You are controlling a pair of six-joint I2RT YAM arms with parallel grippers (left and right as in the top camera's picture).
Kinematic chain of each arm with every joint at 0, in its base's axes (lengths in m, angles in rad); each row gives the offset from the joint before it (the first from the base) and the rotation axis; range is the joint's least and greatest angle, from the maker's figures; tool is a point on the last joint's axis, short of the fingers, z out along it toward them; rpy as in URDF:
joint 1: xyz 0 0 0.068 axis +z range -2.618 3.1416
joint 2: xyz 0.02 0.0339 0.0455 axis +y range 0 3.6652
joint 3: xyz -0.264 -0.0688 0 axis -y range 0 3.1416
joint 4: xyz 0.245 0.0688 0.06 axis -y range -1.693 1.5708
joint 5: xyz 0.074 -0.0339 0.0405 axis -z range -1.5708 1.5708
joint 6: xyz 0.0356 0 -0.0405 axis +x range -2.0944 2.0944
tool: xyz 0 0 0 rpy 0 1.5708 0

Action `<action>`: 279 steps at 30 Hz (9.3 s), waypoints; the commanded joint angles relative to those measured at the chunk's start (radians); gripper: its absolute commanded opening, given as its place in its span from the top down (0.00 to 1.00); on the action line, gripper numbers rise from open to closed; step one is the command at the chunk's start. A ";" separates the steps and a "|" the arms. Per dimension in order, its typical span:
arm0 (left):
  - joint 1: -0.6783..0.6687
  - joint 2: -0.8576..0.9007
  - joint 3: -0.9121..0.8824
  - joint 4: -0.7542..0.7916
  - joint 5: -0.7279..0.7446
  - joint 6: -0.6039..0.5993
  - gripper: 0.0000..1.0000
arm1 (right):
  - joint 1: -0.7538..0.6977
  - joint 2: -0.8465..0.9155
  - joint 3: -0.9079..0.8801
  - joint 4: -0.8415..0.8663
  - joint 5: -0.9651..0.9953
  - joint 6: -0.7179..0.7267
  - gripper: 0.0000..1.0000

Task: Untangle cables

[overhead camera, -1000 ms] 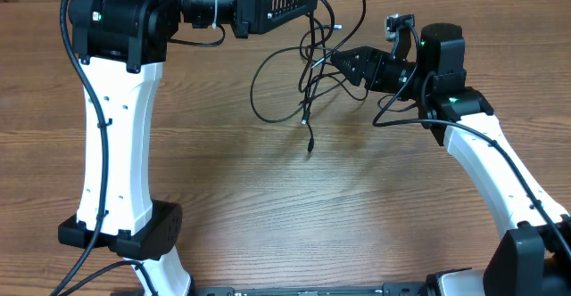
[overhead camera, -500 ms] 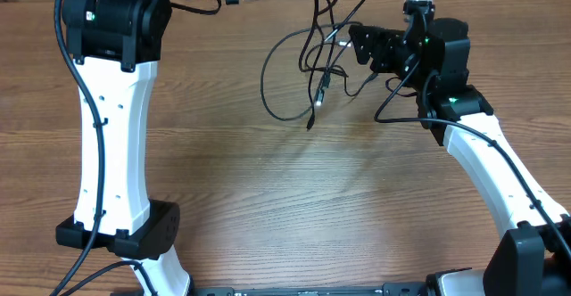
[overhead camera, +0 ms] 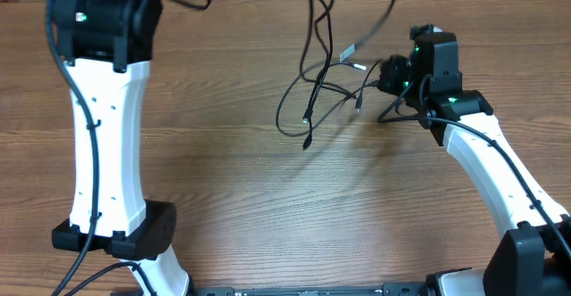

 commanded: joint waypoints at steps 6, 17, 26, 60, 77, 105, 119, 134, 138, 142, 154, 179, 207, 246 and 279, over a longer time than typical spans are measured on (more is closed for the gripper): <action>0.094 -0.032 0.015 -0.501 -0.556 0.455 0.96 | -0.002 -0.001 0.022 -0.195 0.341 0.040 0.96; 0.009 -0.032 0.014 -0.653 -0.726 0.578 0.88 | -0.002 -0.001 0.023 -0.095 -0.187 0.028 0.60; -0.048 -0.012 -0.019 -0.861 -1.071 0.697 0.44 | -0.002 -0.001 0.023 -0.176 -0.222 0.027 0.43; -0.025 -0.461 -0.992 -0.674 -1.429 0.541 0.22 | 0.396 0.117 -0.043 -0.099 -0.147 0.461 0.22; -0.025 -0.119 -1.223 -0.180 -1.268 0.777 0.14 | 0.438 0.272 -0.043 0.119 -0.145 0.673 0.32; -0.025 0.006 -1.223 -0.243 -1.172 0.805 0.20 | 0.459 0.368 -0.043 0.151 -0.053 0.766 0.65; -0.025 0.006 -1.223 -0.331 -1.172 0.737 0.20 | 0.439 0.346 -0.031 0.172 -0.113 0.436 0.96; -0.025 0.006 -1.223 -0.363 -0.881 0.658 0.10 | 0.318 0.057 0.217 -0.224 -0.113 -0.022 0.96; -0.025 0.006 -1.223 -0.351 -0.858 0.651 0.20 | 0.318 0.020 0.242 -0.230 -0.114 -0.022 0.96; -0.025 0.006 -1.223 -0.333 -0.870 0.652 0.32 | 0.318 0.009 0.245 -0.232 -0.114 -0.022 0.96; -0.025 0.006 -1.223 -0.283 -0.919 0.487 0.16 | 0.318 0.009 0.245 -0.235 -0.117 -0.022 0.96; -0.025 0.006 -1.223 0.108 -1.018 -0.054 0.31 | 0.318 0.009 0.245 -0.292 -0.117 -0.022 0.96; -0.005 0.005 -1.221 0.119 -1.257 -0.416 0.96 | 0.314 0.010 0.245 -0.335 -0.082 -0.023 0.96; 0.347 -0.305 -1.151 -0.247 -1.334 0.129 0.96 | -0.502 -0.041 1.074 -0.286 0.463 -0.315 0.96; 0.066 -0.304 -1.152 -0.252 -1.308 0.208 0.96 | -0.665 0.270 1.042 -0.972 0.353 -0.198 0.55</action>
